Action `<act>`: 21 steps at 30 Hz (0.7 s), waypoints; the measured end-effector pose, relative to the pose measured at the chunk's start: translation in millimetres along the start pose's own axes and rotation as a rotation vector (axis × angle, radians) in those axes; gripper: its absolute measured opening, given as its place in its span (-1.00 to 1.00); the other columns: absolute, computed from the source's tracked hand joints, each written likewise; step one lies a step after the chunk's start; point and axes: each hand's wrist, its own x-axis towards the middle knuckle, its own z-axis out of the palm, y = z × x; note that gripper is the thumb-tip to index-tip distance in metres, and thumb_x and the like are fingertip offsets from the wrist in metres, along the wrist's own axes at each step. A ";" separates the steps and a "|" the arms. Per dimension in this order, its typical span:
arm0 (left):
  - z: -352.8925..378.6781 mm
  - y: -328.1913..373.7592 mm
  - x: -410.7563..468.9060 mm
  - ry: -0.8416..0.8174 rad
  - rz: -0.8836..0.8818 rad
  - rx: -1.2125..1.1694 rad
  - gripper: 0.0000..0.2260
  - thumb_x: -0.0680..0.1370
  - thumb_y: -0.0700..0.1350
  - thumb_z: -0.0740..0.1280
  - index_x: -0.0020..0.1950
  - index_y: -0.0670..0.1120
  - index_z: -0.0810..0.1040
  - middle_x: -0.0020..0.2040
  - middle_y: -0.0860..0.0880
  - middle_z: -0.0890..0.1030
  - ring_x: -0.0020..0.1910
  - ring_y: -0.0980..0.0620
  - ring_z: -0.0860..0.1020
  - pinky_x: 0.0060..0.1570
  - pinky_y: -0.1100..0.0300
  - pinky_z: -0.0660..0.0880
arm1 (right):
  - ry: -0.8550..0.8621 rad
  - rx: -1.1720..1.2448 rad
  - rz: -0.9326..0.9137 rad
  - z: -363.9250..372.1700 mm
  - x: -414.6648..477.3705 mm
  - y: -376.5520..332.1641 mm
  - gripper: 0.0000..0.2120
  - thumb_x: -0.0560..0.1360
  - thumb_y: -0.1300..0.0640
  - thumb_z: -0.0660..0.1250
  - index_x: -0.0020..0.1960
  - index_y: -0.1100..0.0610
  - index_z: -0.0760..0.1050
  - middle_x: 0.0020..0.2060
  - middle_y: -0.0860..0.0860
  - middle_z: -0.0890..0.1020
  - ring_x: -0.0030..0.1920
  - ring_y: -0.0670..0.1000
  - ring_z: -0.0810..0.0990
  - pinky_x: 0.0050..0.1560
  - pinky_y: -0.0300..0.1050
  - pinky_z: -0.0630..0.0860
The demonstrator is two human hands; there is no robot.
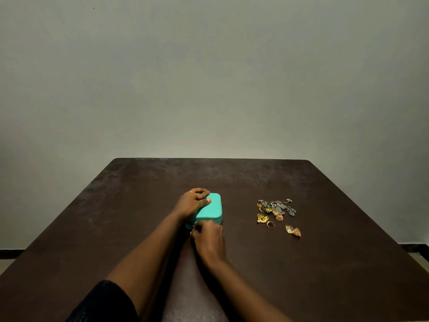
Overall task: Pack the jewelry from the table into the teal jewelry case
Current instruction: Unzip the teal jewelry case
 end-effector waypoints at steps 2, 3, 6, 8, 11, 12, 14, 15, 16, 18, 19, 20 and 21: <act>-3.0 2.0 -0.8 -0.009 0.017 0.006 -0.65 0.57 -0.10 0.28 0.35 -0.13 0.46 0.41 0.00 0.38 0.33 0.03 0.39 0.30 0.19 0.32 | 0.036 -0.017 -0.045 -5.3 0.4 -0.2 -0.79 0.50 0.14 0.27 0.09 0.13 0.59 0.01 0.05 0.65 0.04 0.03 0.58 0.02 -0.17 0.48; -4.6 2.9 -1.8 0.001 0.023 -0.031 -0.67 0.56 -0.14 0.29 0.33 -0.14 0.49 0.41 0.00 0.38 0.33 0.04 0.39 0.29 0.21 0.31 | 0.075 -0.060 -0.091 -9.5 2.0 0.5 -0.78 0.50 0.13 0.26 0.09 0.11 0.59 0.01 0.05 0.65 0.05 0.03 0.57 0.06 -0.17 0.47; -10.2 2.2 -7.1 0.051 0.060 -0.135 -0.71 0.54 -0.20 0.31 0.27 -0.17 0.54 0.41 0.00 0.40 0.27 0.10 0.42 0.20 0.30 0.30 | 0.194 -0.199 -0.242 -23.2 11.9 4.1 -0.78 0.48 0.15 0.28 0.09 0.10 0.60 0.03 0.05 0.62 0.11 0.07 0.49 0.14 -0.12 0.39; -14.5 -3.0 -11.5 0.066 0.104 -0.038 -0.69 0.54 -0.18 0.31 0.28 -0.15 0.53 0.41 0.00 0.39 0.32 0.09 0.40 0.23 0.32 0.26 | 0.241 -0.187 -0.298 -31.2 22.4 8.1 -0.79 0.42 0.20 0.34 0.04 0.14 0.61 0.01 0.09 0.60 0.12 0.13 0.48 0.13 -0.08 0.37; -19.9 -13.6 -20.1 0.085 0.104 0.127 -0.63 0.56 -0.13 0.29 0.36 -0.11 0.45 0.40 -0.02 0.36 0.33 0.04 0.38 0.27 0.28 0.26 | 0.153 -0.204 -0.364 -44.5 37.2 17.2 -0.66 0.36 0.18 0.43 0.14 0.17 0.57 0.16 0.11 0.49 0.24 0.13 0.39 0.25 -0.07 0.30; -20.3 -16.6 -23.3 0.111 0.086 0.143 -0.62 0.57 -0.12 0.27 0.39 -0.10 0.41 0.39 -0.03 0.34 0.32 0.02 0.39 0.28 0.24 0.29 | 0.082 -0.245 -0.397 -48.6 41.4 19.7 -0.56 0.36 0.14 0.45 0.22 0.15 0.51 0.26 0.11 0.42 0.32 0.12 0.32 0.32 -0.06 0.25; -19.8 -20.6 -31.7 0.213 0.044 0.160 -0.62 0.59 -0.12 0.21 0.42 -0.08 0.37 0.36 -0.07 0.33 0.27 -0.01 0.41 0.25 0.19 0.34 | -0.052 -0.359 -0.444 -55.0 48.5 22.3 -0.39 0.38 0.07 0.45 0.38 0.11 0.35 0.41 0.10 0.24 0.45 0.12 0.13 0.44 -0.01 0.11; -18.9 -21.7 -36.5 0.272 0.029 0.175 -0.66 0.60 -0.14 0.19 0.39 -0.10 0.40 0.32 -0.08 0.37 0.23 -0.02 0.43 0.21 0.19 0.36 | -0.105 -0.416 -0.459 -56.3 51.5 22.5 -0.32 0.38 0.05 0.45 0.43 0.09 0.27 0.46 0.08 0.15 0.48 0.12 0.04 0.47 0.02 0.05; -17.3 -22.5 -41.2 0.327 0.024 0.196 -0.70 0.60 -0.15 0.17 0.31 -0.13 0.47 0.25 -0.09 0.43 0.18 -0.02 0.45 0.14 0.19 0.37 | -0.148 -0.457 -0.474 -57.1 54.3 22.4 -0.26 0.38 0.03 0.45 0.46 0.08 0.20 0.50 0.07 0.07 0.50 0.12 -0.02 0.49 0.05 -0.01; -14.3 -24.3 -50.9 0.396 0.024 0.236 -0.82 0.57 -0.15 0.18 0.04 -0.12 0.56 0.04 -0.07 0.53 0.01 -0.02 0.50 -0.02 0.17 0.41 | -0.219 -0.507 -0.492 -55.2 58.9 22.8 -0.16 0.37 -0.03 0.46 0.50 0.08 0.10 0.53 0.06 -0.04 0.52 0.12 -0.11 0.50 0.06 -0.07; -13.3 -25.1 -55.9 0.404 0.018 0.264 -0.86 0.54 -0.14 0.19 -0.07 -0.11 0.54 -0.06 -0.05 0.53 -0.06 -0.03 0.51 -0.10 0.14 0.42 | -0.245 -0.530 -0.495 -53.0 61.5 23.4 -0.13 0.37 -0.05 0.45 0.51 0.09 0.06 0.53 0.05 -0.08 0.53 0.11 -0.13 0.50 0.05 -0.08; -12.5 -26.0 -60.6 0.394 0.011 0.309 -0.87 0.52 -0.10 0.20 -0.13 -0.10 0.51 -0.13 -0.04 0.52 -0.12 -0.04 0.50 -0.16 0.13 0.42 | -0.264 -0.551 -0.496 -50.5 63.7 24.6 -0.11 0.37 -0.08 0.44 0.52 0.09 0.02 0.54 0.05 -0.09 0.53 0.10 -0.14 0.50 0.03 -0.10; -11.7 -26.4 -64.5 0.367 0.003 0.372 -0.86 0.50 -0.06 0.20 -0.16 -0.08 0.50 -0.17 -0.02 0.51 -0.15 -0.03 0.50 -0.20 0.13 0.42 | -0.279 -0.567 -0.494 -48.0 65.5 25.9 -0.10 0.39 -0.08 0.43 0.53 0.09 -0.01 0.54 0.05 -0.09 0.53 0.09 -0.14 0.50 0.02 -0.11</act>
